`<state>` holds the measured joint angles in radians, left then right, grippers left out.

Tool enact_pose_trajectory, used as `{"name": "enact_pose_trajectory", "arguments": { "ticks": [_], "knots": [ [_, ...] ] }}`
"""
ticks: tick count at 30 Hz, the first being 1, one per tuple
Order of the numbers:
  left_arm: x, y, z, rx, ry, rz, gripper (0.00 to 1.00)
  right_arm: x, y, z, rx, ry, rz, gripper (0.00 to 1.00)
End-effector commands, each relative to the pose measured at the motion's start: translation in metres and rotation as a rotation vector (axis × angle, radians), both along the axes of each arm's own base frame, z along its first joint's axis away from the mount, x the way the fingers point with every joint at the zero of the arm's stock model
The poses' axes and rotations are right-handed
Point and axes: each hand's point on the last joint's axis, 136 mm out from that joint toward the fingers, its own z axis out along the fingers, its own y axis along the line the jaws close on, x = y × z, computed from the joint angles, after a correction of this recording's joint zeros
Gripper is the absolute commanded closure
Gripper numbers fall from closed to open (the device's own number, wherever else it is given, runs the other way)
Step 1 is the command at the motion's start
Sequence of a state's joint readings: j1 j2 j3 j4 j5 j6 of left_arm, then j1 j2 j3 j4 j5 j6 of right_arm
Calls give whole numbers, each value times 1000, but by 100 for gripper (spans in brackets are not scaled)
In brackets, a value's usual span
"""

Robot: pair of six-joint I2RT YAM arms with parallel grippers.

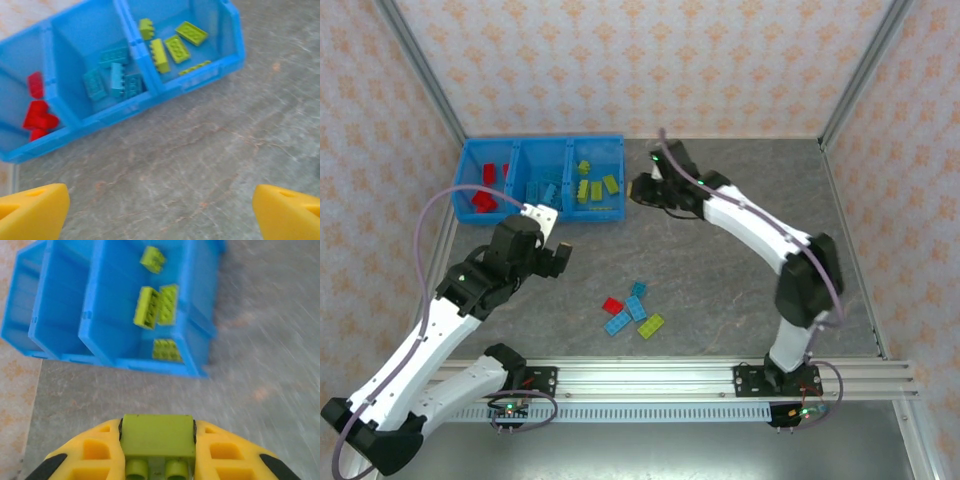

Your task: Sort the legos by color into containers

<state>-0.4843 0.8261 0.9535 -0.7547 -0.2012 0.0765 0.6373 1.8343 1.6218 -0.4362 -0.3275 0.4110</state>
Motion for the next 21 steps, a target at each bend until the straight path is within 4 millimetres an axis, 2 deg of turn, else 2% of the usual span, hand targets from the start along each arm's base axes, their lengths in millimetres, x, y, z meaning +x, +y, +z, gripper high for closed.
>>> {"name": "enact_pose_trajectory", "arguments": {
  "ticks": [1, 5, 7, 8, 10, 11, 13, 17, 21],
  "knots": [
    [2, 24, 19, 26, -112, 122, 5, 42, 25, -12, -113, -146, 78, 81],
    [-1, 26, 21, 19, -131, 113, 5, 75, 58, -37, -233, -197, 178, 80],
    [0, 26, 19, 27, -118, 112, 5, 87, 61, -52, -307, -176, 198, 77],
    [1, 26, 18, 31, -107, 110, 5, 92, 61, -52, -335, -170, 198, 72],
    [2, 24, 15, 33, -93, 103, 4, 97, 63, -53, -350, -160, 194, 55],
    [3, 23, 14, 34, -89, 101, 4, 97, 66, -48, -337, -163, 197, 45],
    [4, 22, 13, 29, -84, 96, 5, 94, 68, -37, -307, -171, 199, 38],
    [4, 21, 12, 24, -84, 96, 4, 83, 64, 0, -253, -198, 191, 39],
    [5, 15, 6, 21, -56, 65, 2, 52, 44, 49, -218, -217, 195, 40]
  ]
}}
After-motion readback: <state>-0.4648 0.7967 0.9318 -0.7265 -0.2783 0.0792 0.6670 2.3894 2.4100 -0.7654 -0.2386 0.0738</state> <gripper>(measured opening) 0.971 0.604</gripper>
